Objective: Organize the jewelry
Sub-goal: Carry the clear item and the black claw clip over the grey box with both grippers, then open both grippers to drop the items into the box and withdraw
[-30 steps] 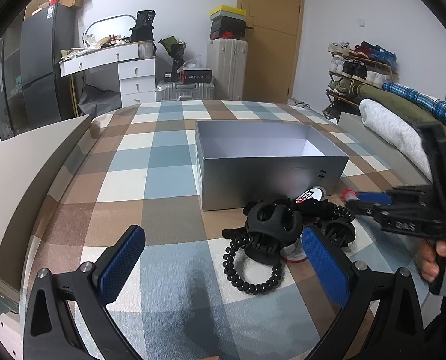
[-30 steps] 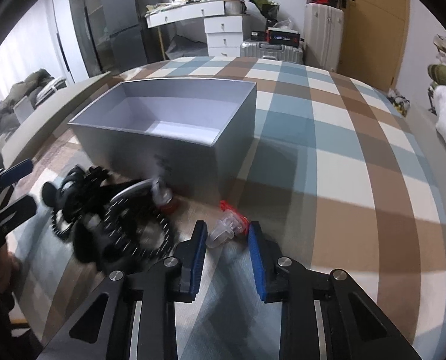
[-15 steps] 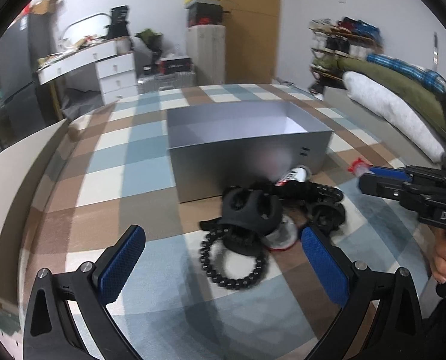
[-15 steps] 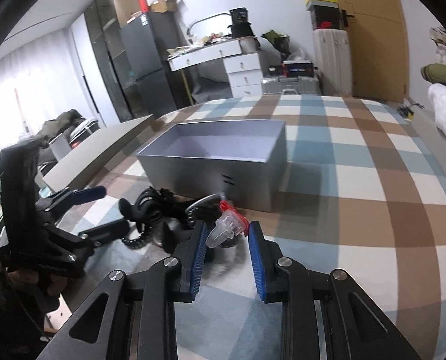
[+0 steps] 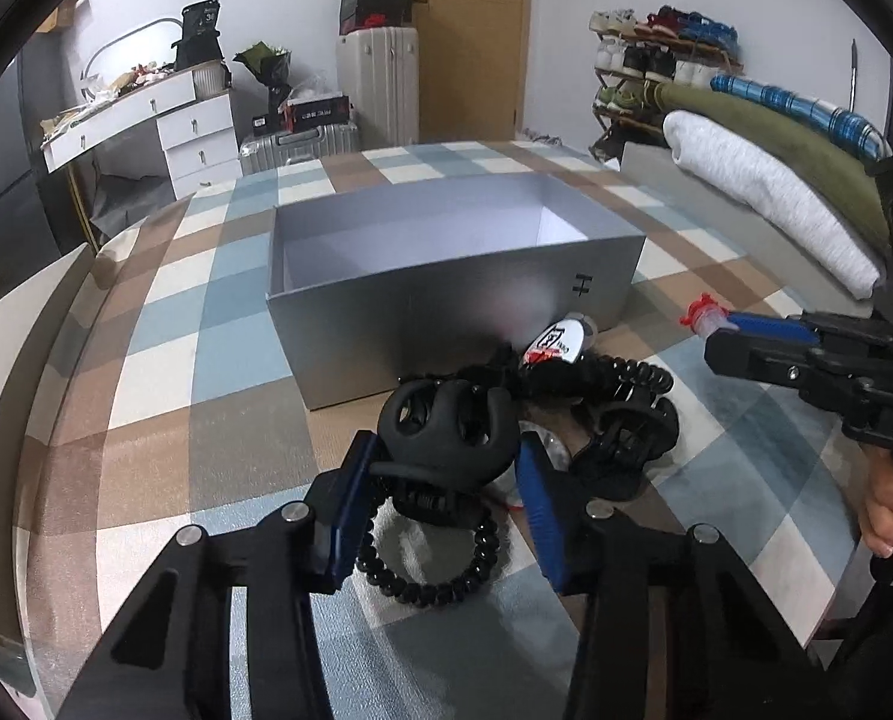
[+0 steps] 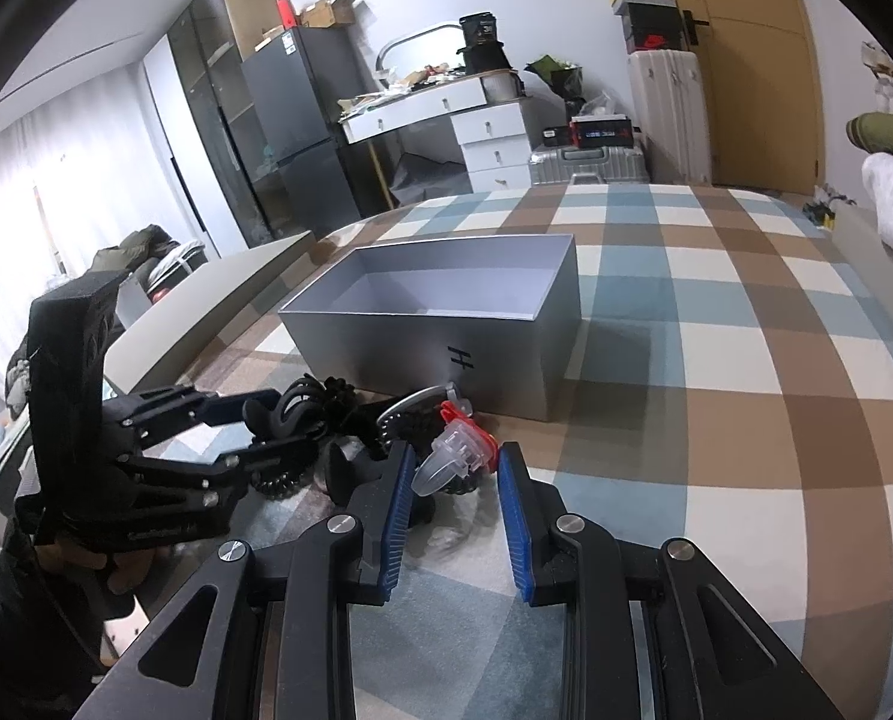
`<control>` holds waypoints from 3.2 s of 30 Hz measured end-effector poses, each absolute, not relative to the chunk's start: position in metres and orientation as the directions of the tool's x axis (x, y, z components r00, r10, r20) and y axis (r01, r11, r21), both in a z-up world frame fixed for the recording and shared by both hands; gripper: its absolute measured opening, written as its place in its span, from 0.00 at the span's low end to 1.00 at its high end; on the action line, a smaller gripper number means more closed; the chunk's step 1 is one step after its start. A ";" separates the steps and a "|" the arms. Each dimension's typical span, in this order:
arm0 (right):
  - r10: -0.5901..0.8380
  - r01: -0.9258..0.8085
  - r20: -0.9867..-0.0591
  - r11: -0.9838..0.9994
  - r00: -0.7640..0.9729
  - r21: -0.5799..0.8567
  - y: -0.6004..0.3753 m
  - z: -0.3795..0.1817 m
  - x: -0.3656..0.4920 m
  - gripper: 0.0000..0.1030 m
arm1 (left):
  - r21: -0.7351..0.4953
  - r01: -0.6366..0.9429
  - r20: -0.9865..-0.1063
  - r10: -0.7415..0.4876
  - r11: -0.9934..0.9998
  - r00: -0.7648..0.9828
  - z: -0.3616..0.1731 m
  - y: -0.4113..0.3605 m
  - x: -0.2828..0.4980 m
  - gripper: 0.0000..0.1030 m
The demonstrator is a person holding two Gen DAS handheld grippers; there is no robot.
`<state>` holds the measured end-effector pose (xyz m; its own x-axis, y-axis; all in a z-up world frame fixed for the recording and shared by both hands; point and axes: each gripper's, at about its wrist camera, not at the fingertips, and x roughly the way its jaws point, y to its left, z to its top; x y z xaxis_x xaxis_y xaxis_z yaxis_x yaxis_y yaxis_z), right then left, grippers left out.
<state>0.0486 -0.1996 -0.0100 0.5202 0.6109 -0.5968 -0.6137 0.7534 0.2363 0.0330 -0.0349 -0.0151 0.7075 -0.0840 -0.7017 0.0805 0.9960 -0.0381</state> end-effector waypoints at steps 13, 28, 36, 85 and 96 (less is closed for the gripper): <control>0.627 -0.619 -0.568 0.746 0.532 0.244 -0.202 -0.003 0.046 0.27 | -0.105 0.073 -0.606 -0.122 0.992 0.786 0.002 -0.025 0.024 0.39; 0.672 -0.628 -0.525 0.720 0.522 0.298 -0.188 0.019 0.071 0.27 | -0.152 0.036 -0.525 -0.112 0.988 0.844 0.026 -0.013 0.041 0.39; 0.686 -0.597 -0.524 0.716 0.505 0.362 -0.183 0.020 0.097 0.27 | -0.125 0.019 -0.524 -0.083 0.992 0.847 0.033 -0.013 0.067 0.39; 0.598 -0.533 -0.598 0.787 0.533 0.311 -0.198 0.006 0.083 0.98 | -0.165 -0.026 -0.566 -0.073 0.986 0.821 0.023 -0.009 0.039 0.99; 0.606 -0.516 -0.632 0.780 0.483 0.354 -0.200 -0.013 0.066 0.98 | -0.163 -0.046 -0.574 -0.057 0.986 0.817 0.008 -0.003 0.019 0.99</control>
<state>0.0665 -0.2002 -0.0131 0.4833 0.6061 -0.6316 -0.5160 0.7801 0.3538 0.0193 -0.0035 0.0076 0.8168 -0.0570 -0.5741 -0.0458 0.9856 -0.1630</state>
